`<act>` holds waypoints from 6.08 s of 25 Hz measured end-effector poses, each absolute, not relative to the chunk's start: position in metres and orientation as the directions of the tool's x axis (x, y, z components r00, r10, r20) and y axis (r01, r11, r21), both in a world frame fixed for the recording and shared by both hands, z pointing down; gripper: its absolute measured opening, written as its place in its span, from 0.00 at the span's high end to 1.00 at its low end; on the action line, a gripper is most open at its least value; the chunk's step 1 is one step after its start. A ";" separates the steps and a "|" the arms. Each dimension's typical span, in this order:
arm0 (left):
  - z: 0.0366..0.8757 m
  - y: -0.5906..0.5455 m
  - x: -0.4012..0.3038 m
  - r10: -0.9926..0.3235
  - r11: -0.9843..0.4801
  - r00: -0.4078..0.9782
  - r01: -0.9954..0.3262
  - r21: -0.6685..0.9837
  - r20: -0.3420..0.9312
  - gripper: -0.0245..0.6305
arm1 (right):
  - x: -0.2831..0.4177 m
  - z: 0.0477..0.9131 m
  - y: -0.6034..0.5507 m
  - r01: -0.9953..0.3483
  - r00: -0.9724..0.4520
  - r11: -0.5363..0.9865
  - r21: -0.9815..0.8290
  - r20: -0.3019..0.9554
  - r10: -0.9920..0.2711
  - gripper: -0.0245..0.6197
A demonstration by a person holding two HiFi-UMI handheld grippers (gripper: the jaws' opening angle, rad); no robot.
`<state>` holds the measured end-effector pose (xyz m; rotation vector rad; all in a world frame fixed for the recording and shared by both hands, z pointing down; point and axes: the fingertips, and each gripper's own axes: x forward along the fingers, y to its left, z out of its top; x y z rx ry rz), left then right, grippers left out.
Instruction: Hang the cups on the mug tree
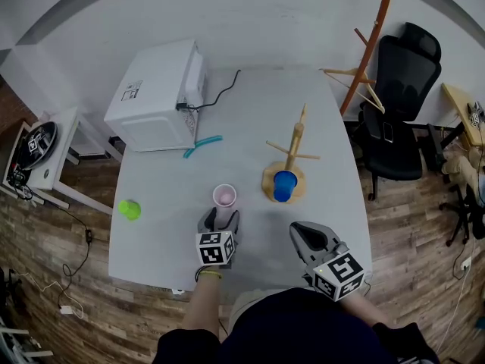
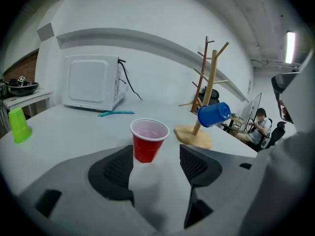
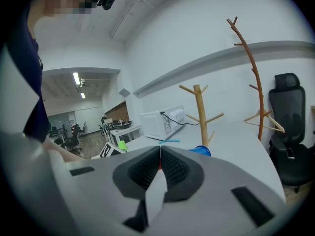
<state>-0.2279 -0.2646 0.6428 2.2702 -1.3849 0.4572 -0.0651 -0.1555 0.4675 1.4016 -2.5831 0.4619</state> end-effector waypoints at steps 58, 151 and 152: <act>0.592 -0.335 -0.186 -0.732 -0.531 0.480 -0.847 0.036 0.483 0.51 | -0.055 0.465 -0.143 -0.843 -0.537 0.500 -0.197 0.272 -0.799 0.92; 0.489 -0.357 -0.053 -0.816 -0.408 0.353 0.207 -0.889 0.457 0.52 | -0.014 0.451 -0.114 -0.832 -0.550 0.505 -0.230 0.216 -0.807 0.92; 0.489 -0.356 -0.053 -0.816 -0.408 0.354 0.208 -0.889 0.457 0.52 | -0.014 0.451 -0.114 -0.832 -0.550 0.506 -0.229 0.216 -0.807 0.92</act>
